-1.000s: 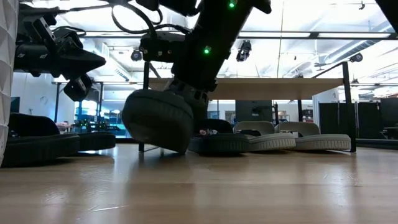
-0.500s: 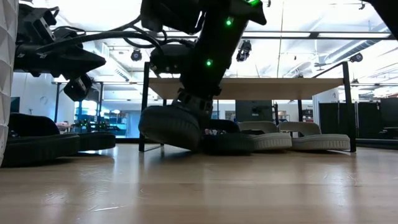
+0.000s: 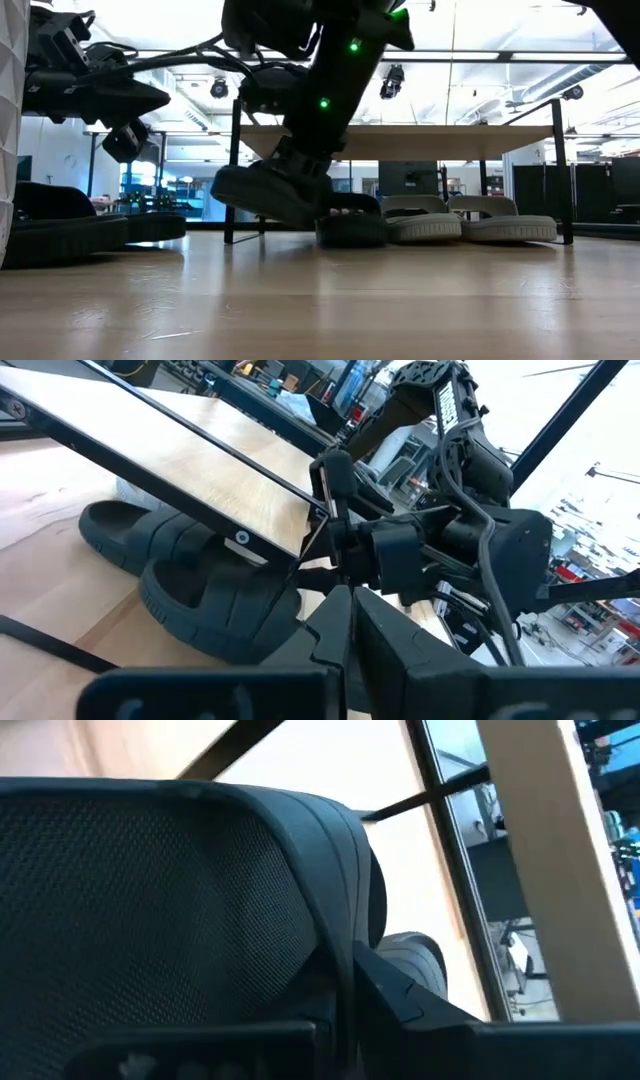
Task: Pick and place slides into the shelf
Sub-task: Put the black slipper under the shelf
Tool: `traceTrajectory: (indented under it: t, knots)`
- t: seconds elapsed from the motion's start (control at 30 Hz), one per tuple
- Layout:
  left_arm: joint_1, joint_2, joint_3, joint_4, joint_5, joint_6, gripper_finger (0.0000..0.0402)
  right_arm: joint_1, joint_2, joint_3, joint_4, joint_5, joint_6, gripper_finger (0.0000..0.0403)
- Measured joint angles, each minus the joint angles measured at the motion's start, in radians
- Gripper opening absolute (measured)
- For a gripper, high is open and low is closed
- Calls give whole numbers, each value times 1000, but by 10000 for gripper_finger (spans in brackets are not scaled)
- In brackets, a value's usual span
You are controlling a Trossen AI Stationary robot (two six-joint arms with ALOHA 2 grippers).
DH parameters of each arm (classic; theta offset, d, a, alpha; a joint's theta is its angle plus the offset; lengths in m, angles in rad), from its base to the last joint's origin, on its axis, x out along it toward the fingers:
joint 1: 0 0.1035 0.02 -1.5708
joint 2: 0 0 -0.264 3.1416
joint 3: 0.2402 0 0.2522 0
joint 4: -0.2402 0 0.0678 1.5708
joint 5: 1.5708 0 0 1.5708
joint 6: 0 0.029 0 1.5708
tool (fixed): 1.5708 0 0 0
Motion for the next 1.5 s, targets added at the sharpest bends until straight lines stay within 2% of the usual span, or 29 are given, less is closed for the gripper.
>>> traceTrajectory:
  t: [0.23,0.4,0.53,0.73,0.83,1.13,1.2,1.37,1.43,1.5]
  knots:
    - [0,0,0,0,0,0,2,6,0,1,3,-102,21,56]
    - [0,0,0,0,0,0,2,11,0,1,2,-89,25,96]
    - [0,0,0,0,0,0,2,6,0,1,2,-23,58,121]
    - [0,0,0,0,0,0,2,6,0,19,0,-40,103,147]
    - [0,0,0,0,0,0,2,13,0,25,-1,-79,103,152]
    - [0,0,0,0,0,0,2,38,0,26,-16,-106,111,153]
    - [0,0,0,0,0,0,2,48,-4,31,-86,-107,123,153]
    - [0,0,0,0,0,0,2,91,-53,52,-289,-118,271,153]
    - [0,0,0,0,0,0,2,110,-84,51,-318,-194,284,151]
    - [0,0,0,0,0,0,2,131,-113,44,-326,-321,285,145]
